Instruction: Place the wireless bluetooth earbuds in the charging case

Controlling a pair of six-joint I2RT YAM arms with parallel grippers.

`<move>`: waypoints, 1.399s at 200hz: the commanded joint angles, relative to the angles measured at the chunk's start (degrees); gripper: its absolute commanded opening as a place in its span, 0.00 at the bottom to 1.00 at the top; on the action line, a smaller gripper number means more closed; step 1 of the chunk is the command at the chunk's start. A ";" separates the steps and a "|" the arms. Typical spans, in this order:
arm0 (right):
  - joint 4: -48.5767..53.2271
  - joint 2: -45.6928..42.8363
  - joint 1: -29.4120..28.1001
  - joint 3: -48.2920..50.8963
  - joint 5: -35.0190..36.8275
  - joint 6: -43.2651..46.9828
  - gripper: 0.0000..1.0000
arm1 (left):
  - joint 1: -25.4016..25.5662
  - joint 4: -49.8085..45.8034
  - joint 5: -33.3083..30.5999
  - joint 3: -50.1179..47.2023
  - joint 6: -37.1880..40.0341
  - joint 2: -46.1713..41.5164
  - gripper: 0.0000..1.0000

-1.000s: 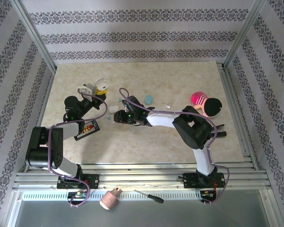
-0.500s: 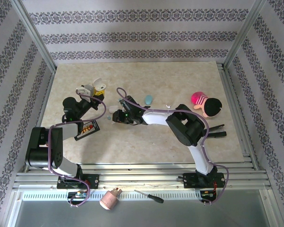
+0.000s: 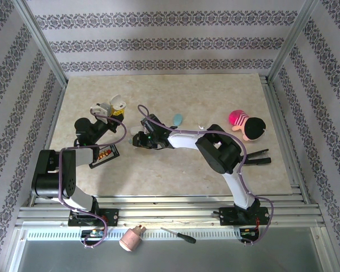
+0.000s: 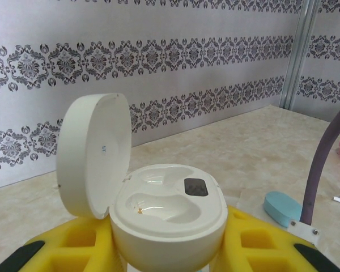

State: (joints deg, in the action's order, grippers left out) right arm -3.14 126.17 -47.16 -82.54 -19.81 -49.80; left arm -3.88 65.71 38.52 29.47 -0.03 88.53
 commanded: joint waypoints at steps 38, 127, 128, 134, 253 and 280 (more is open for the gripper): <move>2.78 1.66 -0.97 -2.00 0.11 -0.74 0.32 | -0.88 3.98 1.25 -0.35 -0.05 0.14 0.24; 3.92 3.02 -1.49 -4.90 -1.90 0.74 0.30 | -1.16 4.82 1.34 -0.53 -0.49 0.14 0.24; 3.97 3.03 -1.51 -4.90 -1.90 0.75 0.30 | -1.19 4.84 1.36 -0.50 -0.49 0.19 0.24; 3.93 3.12 -1.54 -4.92 -1.96 0.67 0.30 | -1.14 4.99 1.42 -0.54 -0.58 0.22 0.24; 7.26 4.74 -1.27 -7.02 -0.97 0.06 0.21 | -1.33 5.83 1.95 -0.65 -1.04 0.37 0.24; 6.58 3.34 -1.27 -5.59 0.35 0.49 0.18 | -1.37 5.82 2.15 -0.74 -0.93 0.50 0.24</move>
State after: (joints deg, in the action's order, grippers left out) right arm 2.83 129.75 -48.25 -88.88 -21.06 -49.60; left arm -4.32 67.88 38.98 29.17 -0.36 88.53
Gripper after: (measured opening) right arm 0.190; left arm 0.347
